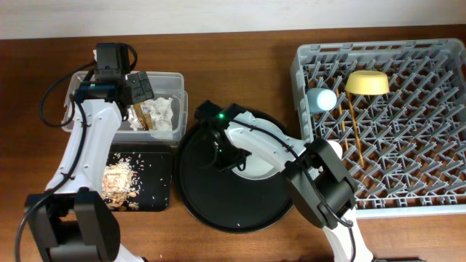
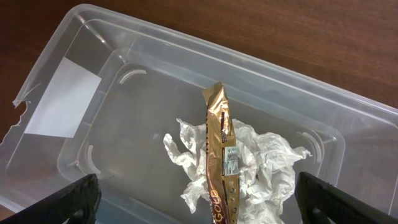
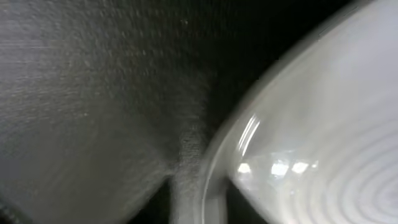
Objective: Sort waste into correct bins and load items into the dishwasher rack
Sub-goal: 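Grasp the white plate edge with the right gripper, then lift the white plate and stand it upright in the dish rack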
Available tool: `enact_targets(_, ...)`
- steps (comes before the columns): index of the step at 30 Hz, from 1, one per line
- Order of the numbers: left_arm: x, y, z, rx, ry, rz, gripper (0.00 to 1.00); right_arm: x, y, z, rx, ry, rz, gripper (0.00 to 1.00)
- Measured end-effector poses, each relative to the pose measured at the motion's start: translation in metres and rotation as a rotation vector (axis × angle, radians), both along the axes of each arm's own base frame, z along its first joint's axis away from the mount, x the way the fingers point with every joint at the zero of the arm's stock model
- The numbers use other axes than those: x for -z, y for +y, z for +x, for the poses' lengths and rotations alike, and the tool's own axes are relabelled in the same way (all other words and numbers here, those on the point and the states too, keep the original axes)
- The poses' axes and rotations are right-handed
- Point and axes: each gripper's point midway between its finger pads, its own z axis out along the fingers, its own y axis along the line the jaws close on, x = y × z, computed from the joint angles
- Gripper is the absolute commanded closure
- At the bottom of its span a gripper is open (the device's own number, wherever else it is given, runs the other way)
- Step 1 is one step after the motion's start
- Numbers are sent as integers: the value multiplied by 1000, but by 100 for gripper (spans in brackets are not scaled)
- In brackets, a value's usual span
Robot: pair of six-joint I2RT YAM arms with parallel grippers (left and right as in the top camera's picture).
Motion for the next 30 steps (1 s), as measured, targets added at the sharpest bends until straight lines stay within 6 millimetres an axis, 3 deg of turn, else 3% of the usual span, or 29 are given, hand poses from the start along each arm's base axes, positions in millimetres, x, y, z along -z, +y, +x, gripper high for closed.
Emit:
enact_targets(9,0,0,0,0,0,0,1,-5,-8,-6,-7,23,-31,96)
enact_targets(14,0,0,0,0,0,0,1,-28,-13,-12,-34,60,-61,96)
enact_targets(18,0,0,0,0,0,0,1,-83,-2,1,-39,-30,33,96)
enact_targets(21,0,0,0,0,0,0,1,-143,-9,4,-54,-121,128,96)
enact_targets(25,0,0,0,0,0,0,1,-219,-55,5,-50,-235,244,96)
enact_targets(27,0,0,0,0,0,0,1,-245,-79,9,-41,-283,308,96)
enact_targets(30,0,0,0,0,0,0,1,-281,-131,16,10,-354,417,96)
